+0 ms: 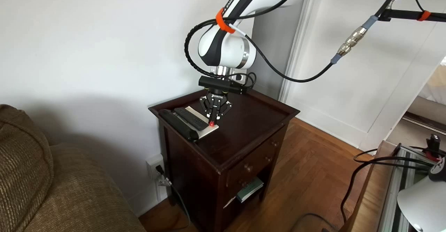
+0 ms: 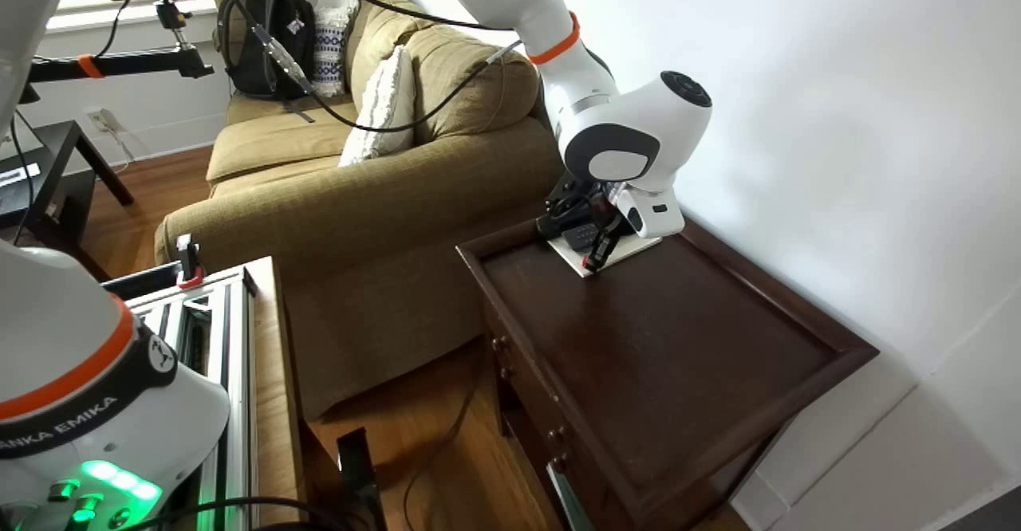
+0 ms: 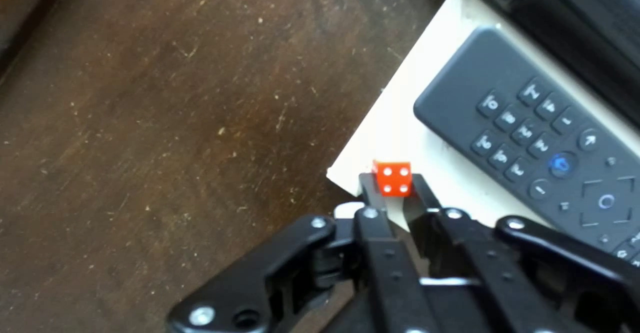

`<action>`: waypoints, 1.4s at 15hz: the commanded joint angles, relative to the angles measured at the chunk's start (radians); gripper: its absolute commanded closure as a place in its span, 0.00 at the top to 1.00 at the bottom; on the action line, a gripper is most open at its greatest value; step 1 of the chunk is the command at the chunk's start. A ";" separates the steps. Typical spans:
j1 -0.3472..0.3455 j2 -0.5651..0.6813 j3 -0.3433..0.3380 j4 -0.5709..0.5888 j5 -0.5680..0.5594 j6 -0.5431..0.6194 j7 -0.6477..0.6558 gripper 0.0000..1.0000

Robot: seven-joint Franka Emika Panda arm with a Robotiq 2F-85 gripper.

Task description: Move the orange object to the right

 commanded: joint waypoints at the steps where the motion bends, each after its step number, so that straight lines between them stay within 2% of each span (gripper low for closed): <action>1: 0.006 0.024 -0.006 0.033 0.016 -0.022 0.011 0.04; 5: 0.020 -0.051 -0.020 -0.036 -0.005 0.003 -0.004 0.04; 8: 0.052 -0.124 -0.060 -0.097 -0.050 0.035 0.006 0.04; 13: 0.143 -0.228 -0.173 -0.197 -0.242 0.105 0.017 0.04; 21: 0.261 -0.321 -0.288 -0.366 -0.480 0.296 0.079 0.04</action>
